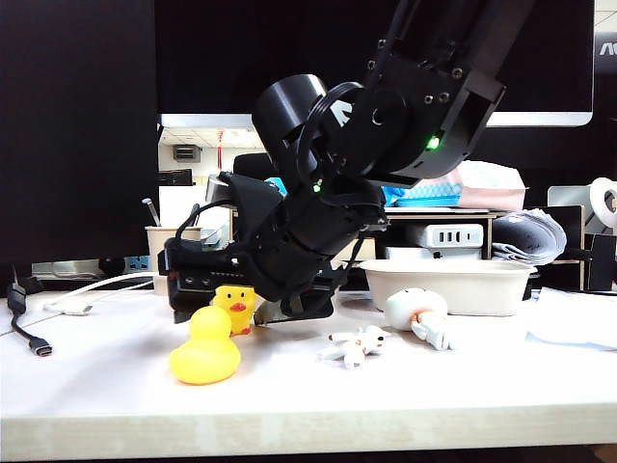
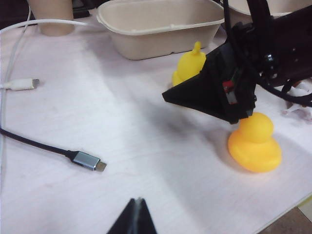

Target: Put the dolls with similar colors into the same paper box, while dolls with different colors go into separate paper boxes.

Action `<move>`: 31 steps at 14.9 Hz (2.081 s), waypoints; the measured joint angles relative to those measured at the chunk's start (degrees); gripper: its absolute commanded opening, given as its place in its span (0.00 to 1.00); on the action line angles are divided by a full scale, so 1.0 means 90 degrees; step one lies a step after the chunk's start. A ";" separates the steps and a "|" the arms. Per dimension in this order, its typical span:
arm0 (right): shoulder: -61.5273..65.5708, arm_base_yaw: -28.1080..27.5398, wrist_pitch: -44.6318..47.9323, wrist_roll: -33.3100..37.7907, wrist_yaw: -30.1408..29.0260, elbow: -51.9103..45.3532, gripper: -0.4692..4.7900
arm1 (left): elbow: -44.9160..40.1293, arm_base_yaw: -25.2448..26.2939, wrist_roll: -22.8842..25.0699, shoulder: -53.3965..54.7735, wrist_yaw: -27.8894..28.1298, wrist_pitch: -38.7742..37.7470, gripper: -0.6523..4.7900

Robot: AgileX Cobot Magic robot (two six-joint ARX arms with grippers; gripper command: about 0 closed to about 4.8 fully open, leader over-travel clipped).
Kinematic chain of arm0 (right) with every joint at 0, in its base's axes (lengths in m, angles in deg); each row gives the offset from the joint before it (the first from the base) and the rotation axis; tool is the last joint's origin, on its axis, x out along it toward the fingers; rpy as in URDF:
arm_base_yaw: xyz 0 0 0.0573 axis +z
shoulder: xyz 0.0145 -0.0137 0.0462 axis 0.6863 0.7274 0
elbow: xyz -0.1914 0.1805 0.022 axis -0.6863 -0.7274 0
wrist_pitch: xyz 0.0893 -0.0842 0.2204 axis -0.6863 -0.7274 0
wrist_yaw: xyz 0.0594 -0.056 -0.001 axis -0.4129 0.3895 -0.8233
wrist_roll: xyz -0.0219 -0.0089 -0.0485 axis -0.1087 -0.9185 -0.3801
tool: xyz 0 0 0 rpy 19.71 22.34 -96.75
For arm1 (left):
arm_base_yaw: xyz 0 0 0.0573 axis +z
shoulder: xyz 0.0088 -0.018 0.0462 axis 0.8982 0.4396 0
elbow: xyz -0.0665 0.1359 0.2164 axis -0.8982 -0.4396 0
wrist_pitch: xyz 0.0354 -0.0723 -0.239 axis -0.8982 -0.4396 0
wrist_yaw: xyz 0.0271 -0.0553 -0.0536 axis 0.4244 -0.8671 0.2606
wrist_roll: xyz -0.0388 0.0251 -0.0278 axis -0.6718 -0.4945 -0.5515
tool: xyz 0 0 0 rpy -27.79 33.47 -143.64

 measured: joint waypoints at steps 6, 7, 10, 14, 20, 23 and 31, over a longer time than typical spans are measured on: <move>0.0017 -0.0019 -0.0024 0.0022 0.0012 0.0000 0.49 | 0.0000 0.0000 -0.0002 0.0002 -0.0002 0.0000 0.11; 0.0017 -0.0022 -0.0019 0.0029 0.0000 0.0000 0.48 | 0.0000 0.0000 -0.0002 0.0000 0.0000 0.0000 0.11; 0.0007 -0.0039 0.0029 0.0046 -0.0007 0.0007 0.48 | 0.0000 0.0000 -0.0002 0.0000 0.0000 0.0000 0.11; -0.0600 -0.0146 0.0447 0.0046 -0.0039 0.0104 0.48 | 0.0000 0.0000 0.0000 0.0000 0.0000 0.0000 0.11; -0.0155 -0.0787 0.0376 -0.0272 -0.0034 0.1406 0.48 | 0.0000 0.0000 -0.0002 0.0002 0.0000 0.0000 0.11; 0.0551 -0.1025 -0.0202 -0.0289 -0.0374 0.2378 0.49 | 0.0000 0.0000 -0.0002 0.0000 0.0002 0.0000 0.11; 0.0976 -0.0952 -0.0850 -0.0287 -0.0763 0.2863 0.71 | 0.0000 0.0000 -0.0002 0.0002 0.0000 0.0000 0.11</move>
